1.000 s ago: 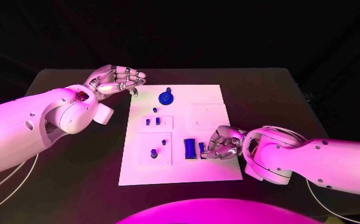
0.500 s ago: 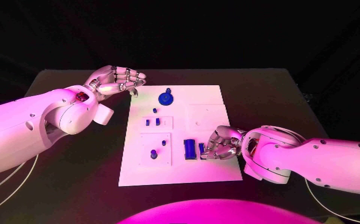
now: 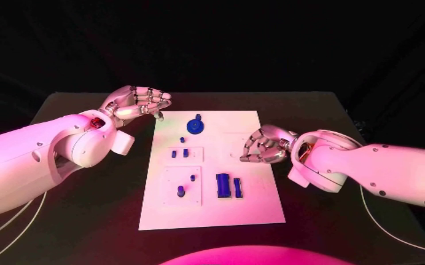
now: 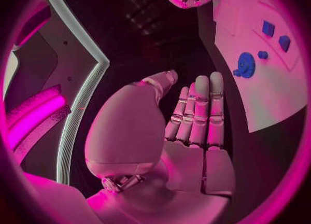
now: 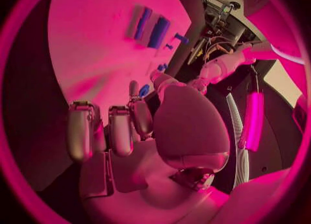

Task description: Assemble the parts on the task board

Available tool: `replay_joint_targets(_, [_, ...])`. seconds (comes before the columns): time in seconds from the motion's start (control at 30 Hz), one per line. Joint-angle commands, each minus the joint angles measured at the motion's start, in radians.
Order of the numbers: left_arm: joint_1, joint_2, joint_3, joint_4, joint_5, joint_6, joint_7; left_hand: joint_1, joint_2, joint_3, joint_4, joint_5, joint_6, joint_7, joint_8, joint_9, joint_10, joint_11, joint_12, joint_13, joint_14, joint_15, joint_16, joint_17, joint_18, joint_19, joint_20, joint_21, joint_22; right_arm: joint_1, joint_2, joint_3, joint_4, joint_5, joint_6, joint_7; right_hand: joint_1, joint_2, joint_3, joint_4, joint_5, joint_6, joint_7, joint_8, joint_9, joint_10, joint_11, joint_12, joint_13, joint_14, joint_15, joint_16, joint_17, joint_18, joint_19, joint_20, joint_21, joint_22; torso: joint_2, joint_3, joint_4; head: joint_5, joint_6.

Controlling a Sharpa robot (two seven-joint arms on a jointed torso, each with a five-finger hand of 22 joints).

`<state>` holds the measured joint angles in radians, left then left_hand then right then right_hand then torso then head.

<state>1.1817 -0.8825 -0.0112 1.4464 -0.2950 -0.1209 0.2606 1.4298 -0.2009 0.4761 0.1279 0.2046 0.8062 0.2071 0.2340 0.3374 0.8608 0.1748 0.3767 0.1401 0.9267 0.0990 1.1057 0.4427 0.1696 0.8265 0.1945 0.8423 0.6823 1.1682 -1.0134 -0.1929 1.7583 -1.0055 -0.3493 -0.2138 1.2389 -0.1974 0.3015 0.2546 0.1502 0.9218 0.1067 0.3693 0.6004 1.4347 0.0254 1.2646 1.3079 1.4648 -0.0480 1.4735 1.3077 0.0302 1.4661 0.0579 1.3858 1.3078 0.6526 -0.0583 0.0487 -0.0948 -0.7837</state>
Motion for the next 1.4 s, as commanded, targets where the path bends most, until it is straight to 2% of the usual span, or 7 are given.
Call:
replay_joint_targets(0.03, [0.0, 0.005, -0.002, -0.011, 0.089, -0.034, 0.074, -0.003, 0.005, 0.002, 0.01, 0.003, -0.008, 0.032, 0.01, 0.002, -0.004, -0.002, 0.012, 0.001, -0.027, 0.001, -0.039, -0.023, 0.013, -0.019, 0.001, -0.03, -0.016, 0.02, 0.025, 0.003, -0.082, 0.237, -0.083, 0.29, 0.028, 0.004, 0.006, -0.013, 0.011, -0.015, 0.006, -0.014, -0.004, -0.044, 0.006, -0.08, 0.071, 0.044, 0.01, -0.038, 0.012, 0.026, -0.014, 0.011, -0.087, 0.182, -0.014, -0.0056, -0.0003, 0.002, 0.018])
replay_joint_targets(0.63, [-0.008, 0.12, -0.006, -0.2, 0.237, -0.187, 0.228, -0.008, -0.007, -0.006, 0.045, -0.001, -0.027, 0.016, 0.002, -0.051, 0.037, 0.022, -0.174, -0.077, -0.116, 0.066, -0.715, -0.26, 0.011, -0.09, 0.086, -0.538, -0.354, 0.041, 0.243, 0.024, -0.537, 0.853, -0.036, 0.638, 0.13, 0.005, 0.15, -0.032, -0.075, -0.081, 0.085, -0.144, -0.149, -0.43, 0.125, -1.084, -1.014, -0.475, 0.16, -1.173, -0.871, 0.153, -0.511, 0.165, -1.324, -0.656, -0.04, 0.0051, -0.0017, 0.044, 0.135])
replay_joint_targets(0.67, [-0.007, 0.114, -0.007, -0.194, 0.189, -0.134, 0.171, -0.429, 0.201, -0.476, -0.128, -0.205, -0.806, -0.207, -0.234, -0.337, -0.861, -0.175, -0.377, -0.14, -0.927, -0.099, -1.106, -0.443, -0.17, -0.827, -0.194, -0.842, -0.682, 0.042, 0.237, 0.024, -0.527, 0.714, -0.071, 0.542, -0.274, 0.197, -0.301, -0.255, -0.15, -0.922, -0.107, -0.369, -0.6, -0.732, -0.025, -1.265, -1.308, -1.465, 0.048, -1.474, -1.308, -0.03, -1.466, -0.058, -1.386, -1.308, -0.038, -0.0007, -0.0003, 0.033, 0.123])
replay_joint_targets(0.93, [-0.024, 0.112, -0.004, -0.15, 0.203, -0.206, 0.183, -0.675, 0.201, -0.476, -0.128, -0.205, -0.806, -0.207, -0.234, -0.337, -0.861, -0.175, -0.377, -0.14, -0.927, -0.099, -1.106, -0.443, -0.17, -0.827, -0.194, -0.842, -0.682, 0.009, 0.237, 0.059, -0.457, 0.774, -0.143, 0.582, -0.51, 0.197, -0.301, -0.255, -0.15, -0.922, -0.107, -0.369, -0.6, -1.435, -0.025, -1.265, -1.308, -1.465, 0.048, -1.474, -1.308, -0.03, -1.466, -0.058, -1.386, -1.308, -0.074, 0.0296, -0.0252, 0.065, 0.154])
replay_joint_targets(0.97, [-0.029, 0.112, -0.004, -0.138, 0.207, -0.225, 0.186, -0.714, 0.201, -0.476, -0.128, -0.205, -0.806, -0.207, -0.234, -0.337, -0.861, -0.175, -0.377, -0.14, -0.927, -0.099, -1.106, -0.443, -0.17, -0.827, -0.194, -0.842, -0.682, 0.0, 0.236, 0.068, -0.439, 0.79, -0.162, 0.592, -1.239, 0.197, -0.301, -0.255, -0.15, -0.922, -0.107, -0.369, -0.6, -1.435, -0.025, -1.265, -1.308, -1.465, 0.048, -1.474, -1.308, -0.03, -1.466, -0.058, -1.386, -1.308, -0.082, 0.0364, -0.0307, 0.072, 0.161])
replay_joint_targets(1.0, [-0.034, 0.111, -0.003, -0.126, 0.212, -0.245, 0.19, -1.43, 0.201, -0.476, -0.128, -0.205, -0.806, -0.207, -0.234, -0.337, -0.861, -0.175, -0.377, -0.14, -0.927, -0.099, -1.106, -0.443, -0.17, -0.827, -0.194, -0.842, -0.682, -0.009, 0.236, 0.077, -0.419, 0.806, -0.182, 0.603, -1.239, 0.197, -0.301, -0.255, -0.15, -0.922, -0.107, -0.369, -0.6, -1.435, -0.025, -1.265, -1.308, -1.465, 0.048, -1.474, -1.308, -0.03, -1.466, -0.058, -1.386, -1.308, -0.089, 0.042, -0.0353, 0.078, 0.167])
replay_joint_targets(1.4, [-0.114, 0.104, 0.009, 0.078, 0.28, -0.575, 0.247, -1.43, 0.201, -0.476, -0.128, -0.205, -0.806, -0.207, -0.234, -0.337, -0.861, -0.175, -0.377, -0.14, -0.927, -0.099, -1.106, -0.443, -0.17, -0.827, -0.194, -0.842, -0.682, -0.114, 0.233, 0.189, -0.197, 0.998, -0.412, 0.729, -1.239, 0.197, -0.301, -0.255, -0.15, -0.922, -0.107, -0.369, -0.6, -1.435, -0.025, -1.265, -1.308, -1.465, 0.048, -1.474, -1.308, -0.03, -1.466, -0.058, -1.386, -1.308, -0.108, 0.0583, -0.0487, 0.095, 0.184])
